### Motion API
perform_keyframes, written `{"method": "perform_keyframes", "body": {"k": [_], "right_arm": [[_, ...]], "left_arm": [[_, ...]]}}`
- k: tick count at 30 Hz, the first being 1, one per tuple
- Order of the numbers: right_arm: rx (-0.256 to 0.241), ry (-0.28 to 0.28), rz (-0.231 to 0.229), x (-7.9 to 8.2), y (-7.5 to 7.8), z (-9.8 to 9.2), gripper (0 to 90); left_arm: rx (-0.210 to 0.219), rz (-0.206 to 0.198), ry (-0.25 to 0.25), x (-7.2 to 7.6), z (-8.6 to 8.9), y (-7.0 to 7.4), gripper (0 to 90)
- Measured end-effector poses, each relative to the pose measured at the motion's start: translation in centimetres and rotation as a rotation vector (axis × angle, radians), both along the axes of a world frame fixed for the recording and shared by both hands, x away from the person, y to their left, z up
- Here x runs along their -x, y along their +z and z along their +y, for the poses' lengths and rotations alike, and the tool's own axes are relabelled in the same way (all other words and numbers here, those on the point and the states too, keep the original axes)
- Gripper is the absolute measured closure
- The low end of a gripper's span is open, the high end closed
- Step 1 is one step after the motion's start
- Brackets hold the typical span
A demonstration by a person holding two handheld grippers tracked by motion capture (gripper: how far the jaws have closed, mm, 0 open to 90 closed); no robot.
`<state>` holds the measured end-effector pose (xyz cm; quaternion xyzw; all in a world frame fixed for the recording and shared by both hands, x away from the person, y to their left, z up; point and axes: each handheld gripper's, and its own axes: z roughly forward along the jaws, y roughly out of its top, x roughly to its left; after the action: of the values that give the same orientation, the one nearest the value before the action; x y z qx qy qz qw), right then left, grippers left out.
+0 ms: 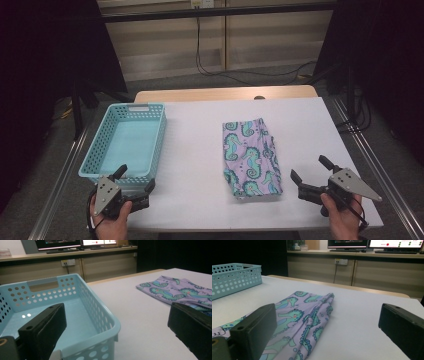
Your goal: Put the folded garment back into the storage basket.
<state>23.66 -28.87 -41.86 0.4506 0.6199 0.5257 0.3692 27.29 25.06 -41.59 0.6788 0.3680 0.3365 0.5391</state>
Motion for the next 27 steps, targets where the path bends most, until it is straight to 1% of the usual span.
{"method": "perform_keyframes", "body": {"k": [1, 2, 3, 4, 5, 6, 7, 8, 9, 12, 14, 15, 16, 17, 18, 19, 20, 21, 22, 23, 24, 25, 26, 27], "right_arm": [[0.000, 0.000, 0.000, 0.0, 0.0, 0.0, 1.6], [-0.001, -0.003, 0.002, -0.1, 0.0, 0.0, 1.5], [-0.006, 0.003, 0.008, -0.1, 0.0, 0.0, 1.3], [-0.018, 0.028, 0.031, -0.2, -0.1, -0.1, 1.3], [-0.018, 0.028, 0.031, -0.2, -0.1, -0.1, 1.3], [-0.020, 0.040, 0.038, -0.1, -0.1, -0.1, 1.3], [-0.021, 0.059, 0.042, -0.1, -0.1, -0.1, 1.2], [-0.027, 0.079, 0.051, -0.1, -0.2, 0.0, 1.0], [-0.027, 0.079, 0.051, -0.1, -0.2, 0.0, 1.0], [-0.019, 0.123, 0.062, -0.1, -0.1, 0.3, 0.7], [-0.015, 0.123, 0.063, -0.1, -0.1, 0.3, 0.7], [-0.020, 0.130, 0.058, -0.1, -0.1, 0.5, 0.6], [-0.022, 0.139, 0.060, -0.1, 0.0, 0.5, 0.5], [-0.009, 0.146, 0.060, -0.2, -0.1, 0.6, 0.4], [-0.008, 0.148, 0.063, -0.2, -0.1, 0.7, 0.3], [-0.013, 0.148, 0.069, -0.1, -0.1, 0.8, 0.4], [-0.002, 0.156, 0.063, -0.2, -0.1, 0.9, 0.3], [0.003, 0.163, 0.066, -0.2, -0.1, 0.9, 0.3], [0.011, 0.162, 0.072, -0.2, -0.1, 1.2, 0.1], [0.011, 0.162, 0.072, -0.2, -0.1, 1.2, 0.1], [0.011, 0.175, 0.073, -0.2, -0.2, 1.2, 0.3], [0.007, 0.186, 0.079, -0.2, -0.2, 1.3, 0.7], [0.001, 0.187, 0.085, -0.2, -0.1, 1.4, 0.5], [0.010, 0.195, 0.083, -0.2, -0.1, 1.5, 0.3]], "left_arm": [[-0.006, 0.000, 0.002, 0.0, 0.0, 0.1, 1.9], [0.018, 0.002, -0.003, -0.1, -0.2, 0.1, 2.0], [0.006, 0.008, -0.015, -0.1, -0.3, 0.1, 2.0], [0.007, 0.017, -0.025, -0.2, -0.4, 0.1, 2.3], [0.005, 0.021, -0.027, -0.3, -0.5, 0.2, 2.3], [0.005, 0.028, -0.032, -0.3, -0.6, 0.2, 2.5], [0.015, 0.018, -0.036, -0.4, -0.6, 0.2, 3.0], [0.006, 0.016, -0.042, -0.4, -0.6, 0.3, 5.0], [0.007, 0.012, -0.032, -0.5, -0.8, 0.3, 5.0], [0.002, 0.030, -0.074, -0.7, -1.1, 0.3, 6.5], [-0.034, 0.049, -0.110, -0.8, -1.4, 0.6, 6.8], [-0.007, 0.050, -0.129, -0.8, -1.7, 0.6, 6.8], [-0.040, 0.034, -0.143, -0.8, -1.9, 0.8, 6.7], [-0.060, 0.026, -0.155, -0.8, -2.1, 0.9, 6.4], [-0.035, 0.026, -0.161, -0.8, -2.5, 0.9, 5.9], [-0.061, 0.032, -0.178, -0.9, -2.6, 1.0, 5.6], [-0.036, 0.034, -0.180, -0.9, -2.9, 0.9, 5.6], [-0.065, 0.041, -0.194, -0.9, -3.0, 1.0, 5.5], [-0.032, 0.030, -0.192, -0.9, -3.3, 1.0, 4.7], [-0.039, 0.037, -0.201, -0.9, -3.4, 1.1, 4.7], [-0.069, 0.028, -0.197, -1.0, -3.4, 1.2, 4.6], [-0.053, 0.019, -0.191, -1.0, -3.5, 1.3, 4.1], [-0.042, 0.019, -0.187, -1.1, -3.6, 1.5, 3.2], [-0.005, 0.016, -0.186, -1.2, -3.9, 1.6, 3.0]]}}
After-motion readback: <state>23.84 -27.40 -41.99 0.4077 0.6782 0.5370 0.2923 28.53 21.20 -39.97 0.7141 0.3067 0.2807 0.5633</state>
